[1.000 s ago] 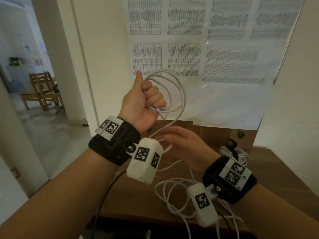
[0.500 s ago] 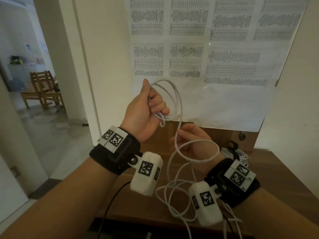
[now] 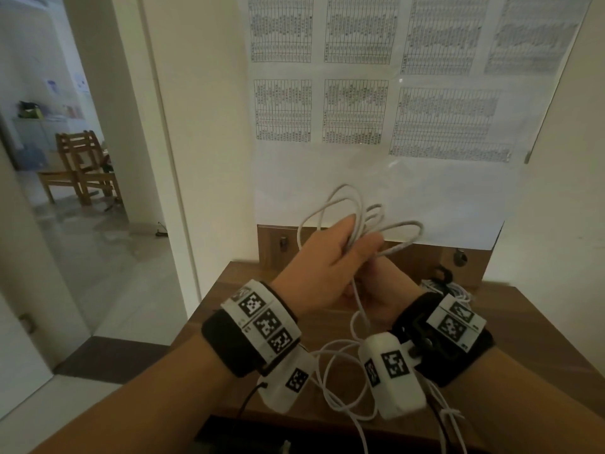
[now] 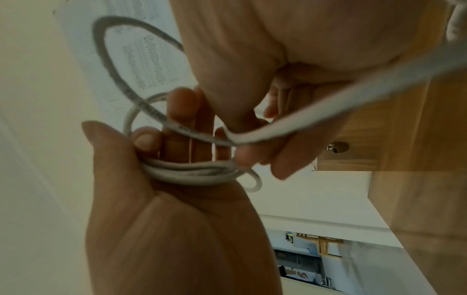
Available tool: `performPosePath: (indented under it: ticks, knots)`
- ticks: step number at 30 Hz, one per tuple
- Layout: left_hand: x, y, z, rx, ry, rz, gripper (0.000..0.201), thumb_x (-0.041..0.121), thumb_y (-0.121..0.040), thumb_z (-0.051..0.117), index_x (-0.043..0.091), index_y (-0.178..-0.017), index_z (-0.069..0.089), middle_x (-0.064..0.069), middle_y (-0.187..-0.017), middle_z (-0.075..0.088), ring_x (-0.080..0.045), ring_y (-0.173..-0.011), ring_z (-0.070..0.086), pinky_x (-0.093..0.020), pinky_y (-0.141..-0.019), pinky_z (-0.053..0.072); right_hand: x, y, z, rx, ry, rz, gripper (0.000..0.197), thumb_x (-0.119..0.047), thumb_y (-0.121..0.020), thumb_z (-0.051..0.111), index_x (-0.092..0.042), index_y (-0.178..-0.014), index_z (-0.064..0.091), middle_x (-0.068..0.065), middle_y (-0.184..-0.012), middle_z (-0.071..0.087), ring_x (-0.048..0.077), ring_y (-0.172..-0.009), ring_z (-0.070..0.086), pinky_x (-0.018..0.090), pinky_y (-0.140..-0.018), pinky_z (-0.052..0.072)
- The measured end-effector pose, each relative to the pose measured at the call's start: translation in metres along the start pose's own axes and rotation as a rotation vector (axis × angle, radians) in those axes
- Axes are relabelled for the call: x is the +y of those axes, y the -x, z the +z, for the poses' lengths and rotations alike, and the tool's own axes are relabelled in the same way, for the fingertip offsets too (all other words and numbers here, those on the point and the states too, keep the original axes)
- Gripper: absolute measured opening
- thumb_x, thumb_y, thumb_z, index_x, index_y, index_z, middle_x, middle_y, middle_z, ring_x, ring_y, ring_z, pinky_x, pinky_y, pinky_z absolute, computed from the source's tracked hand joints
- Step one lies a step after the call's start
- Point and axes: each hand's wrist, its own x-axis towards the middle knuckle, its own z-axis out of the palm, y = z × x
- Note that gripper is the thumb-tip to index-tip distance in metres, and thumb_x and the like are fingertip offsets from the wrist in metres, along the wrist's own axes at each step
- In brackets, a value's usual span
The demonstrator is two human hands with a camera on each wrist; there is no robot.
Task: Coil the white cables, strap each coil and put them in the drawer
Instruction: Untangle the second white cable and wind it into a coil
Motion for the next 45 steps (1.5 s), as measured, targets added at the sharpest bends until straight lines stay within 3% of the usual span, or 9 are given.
performPosePath:
  ticks: [8, 12, 18, 25, 28, 31, 35, 41, 45]
  knots:
    - [-0.007, -0.011, -0.007, 0.274, 0.783, -0.193, 0.037, 0.039, -0.104, 0.042, 0.017, -0.074, 0.041, 0.006, -0.053, 0.029, -0.013, -0.047, 0.026, -0.027, -0.052, 0.024, -0.002, 0.010, 0.002, 0.099, -0.061, 0.005, 0.018, -0.018, -0.099, 0.047, -0.004, -0.103, 0.059, 0.012, -0.081, 0.065, 0.022, -0.051, 0.055, 0.029, -0.046, 0.049]
    - [-0.013, -0.015, -0.021, 0.326, 1.131, -0.313, 0.041, 0.050, -0.100, 0.046, 0.021, -0.072, 0.041, 0.008, -0.049, 0.023, -0.010, -0.044, 0.021, -0.028, -0.056, 0.027, -0.005, 0.017, 0.001, 0.106, 0.023, -0.103, 0.052, -0.062, -0.088, 0.058, -0.019, -0.117, 0.054, 0.011, -0.107, 0.072, 0.028, -0.076, 0.073, 0.041, -0.065, 0.059]
    - [-0.003, -0.012, -0.017, 0.285, 1.382, -0.402, 0.051, 0.068, -0.083, 0.054, 0.020, -0.066, 0.044, 0.008, -0.046, 0.019, -0.008, -0.040, 0.021, -0.022, -0.050, 0.035, -0.007, 0.013, 0.013, 0.157, 0.134, -0.309, 0.061, -0.064, -0.080, 0.066, -0.011, -0.108, 0.061, 0.016, -0.101, 0.070, 0.032, -0.097, 0.070, 0.050, -0.093, 0.056]
    - [-0.007, -0.010, -0.012, 0.230, 1.429, -0.567, 0.051, 0.063, -0.079, 0.063, 0.023, -0.061, 0.035, 0.008, -0.047, 0.017, -0.008, -0.038, 0.020, -0.021, -0.048, 0.031, -0.010, 0.006, 0.005, 0.113, -0.085, -0.231, 0.005, -0.006, -0.093, 0.064, -0.007, -0.097, 0.061, 0.014, -0.079, 0.064, 0.022, -0.068, 0.067, 0.034, -0.065, 0.057]
    - [-0.011, -0.010, -0.012, 0.266, 1.277, -0.609, 0.050, 0.056, -0.086, 0.065, 0.022, -0.061, 0.039, 0.007, -0.052, 0.025, -0.009, -0.043, 0.032, -0.024, -0.052, 0.039, -0.009, 0.008, 0.001, 0.122, -0.030, -0.267, 0.014, -0.001, -0.092, 0.064, -0.006, -0.105, 0.066, 0.012, -0.081, 0.070, 0.023, -0.070, 0.069, 0.032, -0.062, 0.059]
    - [-0.017, -0.010, -0.013, 0.318, 1.137, -0.612, 0.036, 0.040, -0.097, 0.061, 0.015, -0.072, 0.056, 0.001, -0.057, 0.048, -0.012, -0.052, 0.052, -0.023, -0.049, 0.048, -0.007, 0.008, 0.001, 0.079, 0.057, -0.294, 0.009, -0.004, -0.095, 0.062, -0.006, -0.103, 0.065, 0.006, -0.077, 0.071, 0.019, -0.069, 0.069, 0.030, -0.061, 0.057]
    - [-0.019, -0.009, -0.019, 0.175, 1.236, -0.623, 0.027, 0.037, -0.100, 0.052, 0.013, -0.095, 0.062, 0.009, -0.046, 0.029, -0.004, -0.038, 0.030, -0.018, -0.038, 0.031, -0.010, 0.005, -0.005, 0.058, -0.089, -0.196, 0.007, -0.017, -0.098, 0.061, -0.013, -0.093, 0.064, 0.001, -0.063, 0.054, 0.017, -0.059, 0.057, 0.034, -0.067, 0.051]
    - [-0.021, -0.005, -0.033, -0.108, 1.215, -0.675, 0.077, 0.088, -0.073, 0.045, 0.011, -0.073, 0.056, 0.005, -0.046, 0.029, -0.011, -0.041, 0.025, -0.027, -0.053, 0.027, -0.013, 0.006, -0.006, 0.035, -0.216, -0.105, 0.030, -0.043, -0.093, 0.059, -0.020, -0.075, 0.058, -0.006, -0.051, 0.024, 0.010, -0.042, 0.022, 0.028, -0.055, 0.036]
    - [-0.020, -0.005, -0.031, -0.065, 1.114, -0.712, 0.051, 0.061, -0.094, 0.049, 0.017, -0.068, 0.052, 0.010, -0.046, 0.029, -0.007, -0.038, 0.028, -0.023, -0.050, 0.036, -0.020, 0.007, 0.000, 0.109, -0.114, -0.039, 0.047, -0.065, -0.081, 0.059, -0.019, -0.071, 0.057, -0.004, -0.048, 0.021, 0.012, -0.040, 0.019, 0.027, -0.047, 0.036]
